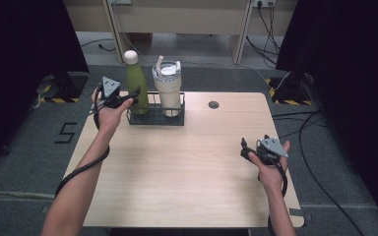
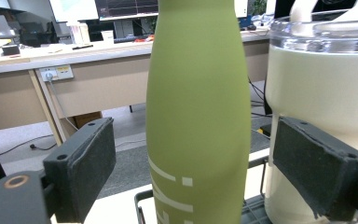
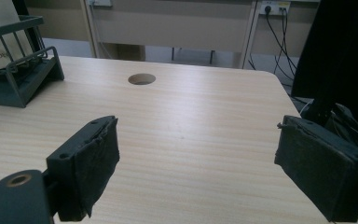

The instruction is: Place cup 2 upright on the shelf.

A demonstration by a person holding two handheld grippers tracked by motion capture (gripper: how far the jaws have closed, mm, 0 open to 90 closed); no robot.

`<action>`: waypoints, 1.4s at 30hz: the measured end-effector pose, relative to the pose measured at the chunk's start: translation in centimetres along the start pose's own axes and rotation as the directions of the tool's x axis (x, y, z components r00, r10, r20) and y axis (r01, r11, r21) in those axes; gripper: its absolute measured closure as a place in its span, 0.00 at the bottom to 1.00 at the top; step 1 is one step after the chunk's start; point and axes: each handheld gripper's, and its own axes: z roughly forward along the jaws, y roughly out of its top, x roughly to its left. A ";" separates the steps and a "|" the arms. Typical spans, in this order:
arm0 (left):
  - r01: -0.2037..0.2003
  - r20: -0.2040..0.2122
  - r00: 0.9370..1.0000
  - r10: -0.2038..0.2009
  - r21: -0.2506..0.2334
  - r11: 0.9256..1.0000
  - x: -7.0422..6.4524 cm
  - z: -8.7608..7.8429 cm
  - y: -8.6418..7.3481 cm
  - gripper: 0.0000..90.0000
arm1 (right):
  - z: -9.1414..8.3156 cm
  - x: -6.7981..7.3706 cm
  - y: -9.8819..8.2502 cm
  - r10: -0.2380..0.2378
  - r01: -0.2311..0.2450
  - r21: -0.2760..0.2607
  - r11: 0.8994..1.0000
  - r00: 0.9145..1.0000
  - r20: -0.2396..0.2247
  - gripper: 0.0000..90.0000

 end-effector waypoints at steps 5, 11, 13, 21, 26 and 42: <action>-0.014 0.012 1.000 0.014 -0.004 1.000 -0.3 -0.9 0.0 0.14 | -0.1 0.1 0.1 0.000 0.000 -0.001 1.000 1.000 0.000 0.15; -0.023 0.021 1.000 0.023 -0.011 1.000 -0.4 -1.8 -0.2 0.13 | -0.1 0.1 0.1 -0.004 0.004 -0.002 1.000 1.000 0.001 0.15; -0.018 0.021 1.000 0.018 -0.008 1.000 -0.5 -2.1 -0.3 0.14 | -0.1 0.1 0.1 -0.004 0.004 -0.003 1.000 1.000 0.001 0.15; -0.021 0.036 0.999 0.022 -0.017 1.000 -1.0 -3.1 -0.5 0.13 | -0.3 0.0 0.2 0.000 0.000 -0.003 1.000 1.000 0.005 0.14; -0.020 0.030 0.999 0.021 -0.013 1.000 -0.8 -3.9 -0.9 0.14 | -0.3 -0.1 0.2 0.001 -0.001 -0.007 1.000 1.000 0.006 0.15; -0.009 0.036 0.999 0.009 -0.010 1.000 -0.4 -6.5 -1.9 0.13 | -0.4 0.0 0.3 -0.003 0.003 -0.009 1.000 1.000 0.006 0.15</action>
